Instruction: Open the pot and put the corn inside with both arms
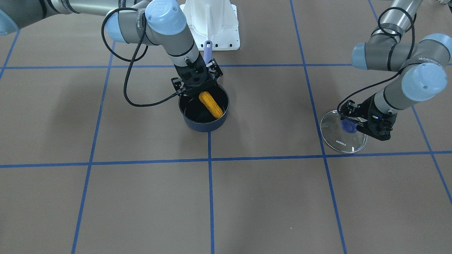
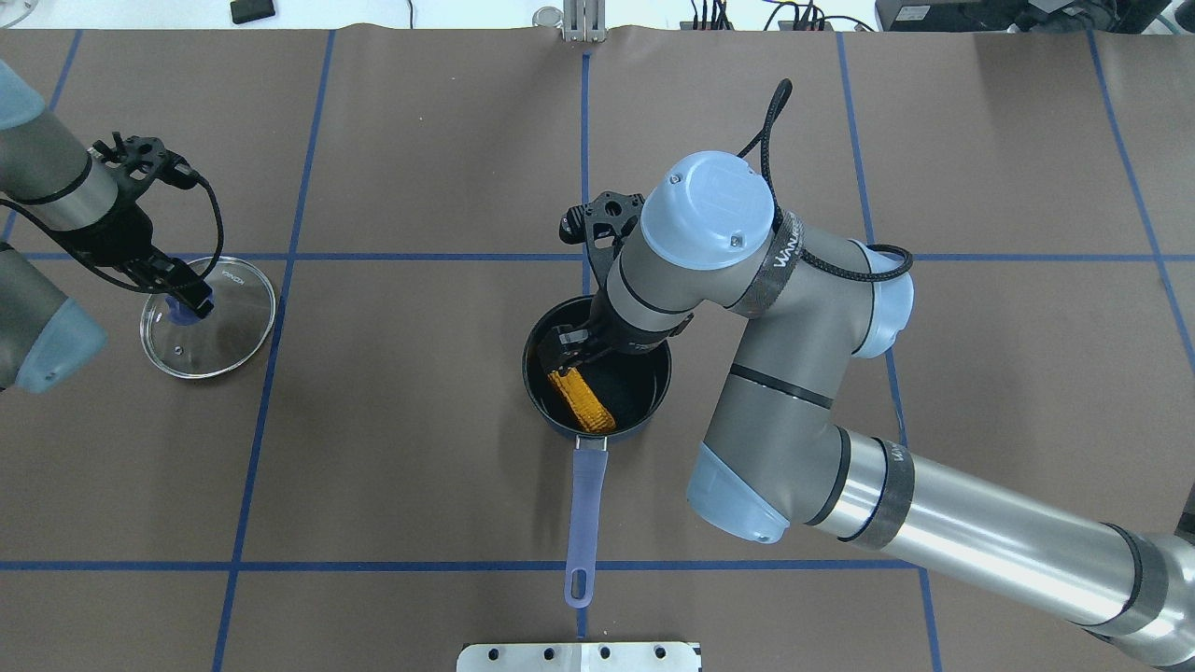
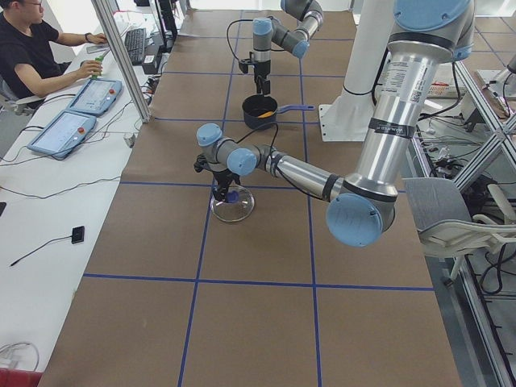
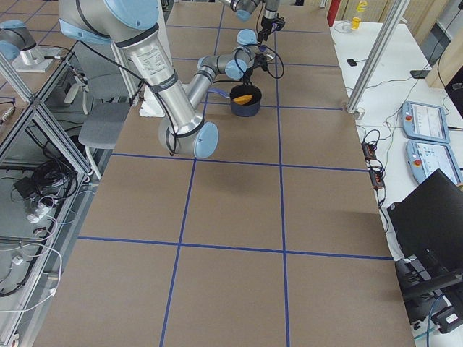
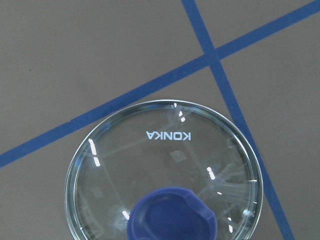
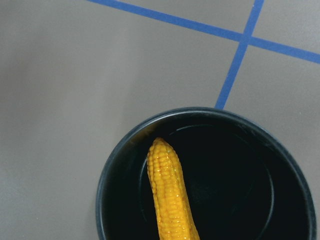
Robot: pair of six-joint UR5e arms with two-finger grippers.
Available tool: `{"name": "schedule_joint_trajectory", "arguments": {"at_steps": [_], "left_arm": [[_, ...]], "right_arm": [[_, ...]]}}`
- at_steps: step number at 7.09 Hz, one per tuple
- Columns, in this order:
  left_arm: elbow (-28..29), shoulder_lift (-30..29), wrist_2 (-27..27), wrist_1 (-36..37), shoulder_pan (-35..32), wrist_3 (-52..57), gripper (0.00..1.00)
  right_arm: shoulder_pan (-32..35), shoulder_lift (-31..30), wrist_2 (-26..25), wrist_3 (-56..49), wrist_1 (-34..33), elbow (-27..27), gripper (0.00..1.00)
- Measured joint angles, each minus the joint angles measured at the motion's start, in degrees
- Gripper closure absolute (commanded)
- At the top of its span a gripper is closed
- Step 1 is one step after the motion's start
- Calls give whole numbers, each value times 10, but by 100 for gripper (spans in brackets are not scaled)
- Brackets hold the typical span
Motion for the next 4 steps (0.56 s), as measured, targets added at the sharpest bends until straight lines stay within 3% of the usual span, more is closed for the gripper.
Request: {"name": "schedule_joint_trajectory", "arguments": {"at_steps": [4], "left_arm": [[-35,17,1,0,-79,4,1]], "right_arm": [[61,-40,6,-14,-3,3,0]]}}
